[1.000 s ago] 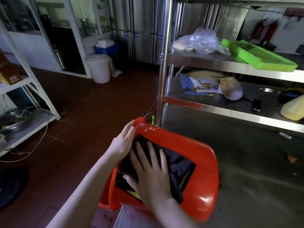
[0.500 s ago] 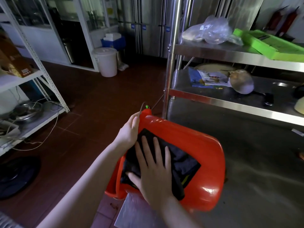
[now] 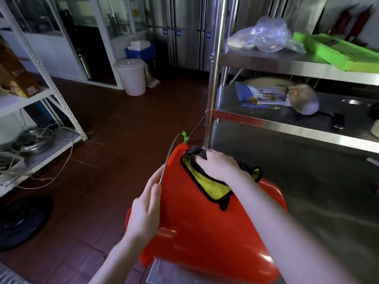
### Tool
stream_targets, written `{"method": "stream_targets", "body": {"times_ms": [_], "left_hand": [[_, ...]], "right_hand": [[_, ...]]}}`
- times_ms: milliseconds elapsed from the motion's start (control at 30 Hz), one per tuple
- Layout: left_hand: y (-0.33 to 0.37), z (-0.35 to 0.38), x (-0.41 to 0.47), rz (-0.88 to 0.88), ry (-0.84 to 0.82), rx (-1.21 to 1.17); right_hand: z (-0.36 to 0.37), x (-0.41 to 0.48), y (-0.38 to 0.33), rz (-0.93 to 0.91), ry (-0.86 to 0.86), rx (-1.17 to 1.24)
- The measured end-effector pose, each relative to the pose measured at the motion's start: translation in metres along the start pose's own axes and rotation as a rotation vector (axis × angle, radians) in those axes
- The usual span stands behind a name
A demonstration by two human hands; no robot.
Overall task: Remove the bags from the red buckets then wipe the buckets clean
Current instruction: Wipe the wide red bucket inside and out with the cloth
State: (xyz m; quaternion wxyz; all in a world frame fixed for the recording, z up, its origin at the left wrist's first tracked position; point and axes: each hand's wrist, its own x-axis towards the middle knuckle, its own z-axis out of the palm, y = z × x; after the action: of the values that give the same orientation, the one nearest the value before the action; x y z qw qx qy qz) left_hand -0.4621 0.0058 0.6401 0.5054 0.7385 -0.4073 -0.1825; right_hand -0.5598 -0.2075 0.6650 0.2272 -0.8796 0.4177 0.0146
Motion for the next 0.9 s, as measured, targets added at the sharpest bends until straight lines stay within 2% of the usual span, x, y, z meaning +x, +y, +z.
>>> {"method": "stream_targets", "body": {"times_ms": [100,233,400,467,567,667,733,800,900], "left_hand": [[0.003,-0.006,0.002,-0.059,0.008,0.013],[0.036,0.009,0.047,-0.035,0.004,0.342],[0.050,0.016,0.088,-0.170,-0.125,0.479],[0.048,0.016,0.090,-0.158,-0.154,0.503],[0.042,0.013,0.080,-0.114,-0.072,0.408],[0.036,0.008,0.056,-0.115,0.053,0.276],[0.033,0.007,0.041,-0.118,0.117,0.210],[0.032,0.007,0.031,-0.119,0.162,0.149],[0.031,0.007,0.025,-0.110,0.175,0.084]], "right_hand": [[0.007,-0.002,-0.004,-0.043,0.060,-0.046],[0.015,-0.037,0.001,-0.230,0.213,-0.109],[0.040,-0.120,0.033,-0.444,0.340,-0.311],[0.046,-0.136,0.050,-0.395,0.367,-0.297],[0.031,-0.114,0.069,-0.190,0.319,-0.194],[0.006,-0.063,0.097,0.106,0.067,0.018],[-0.006,-0.042,0.107,0.218,-0.110,0.124],[-0.005,-0.042,0.108,0.204,-0.128,0.130],[0.002,-0.071,0.095,-0.030,0.083,0.038]]}}
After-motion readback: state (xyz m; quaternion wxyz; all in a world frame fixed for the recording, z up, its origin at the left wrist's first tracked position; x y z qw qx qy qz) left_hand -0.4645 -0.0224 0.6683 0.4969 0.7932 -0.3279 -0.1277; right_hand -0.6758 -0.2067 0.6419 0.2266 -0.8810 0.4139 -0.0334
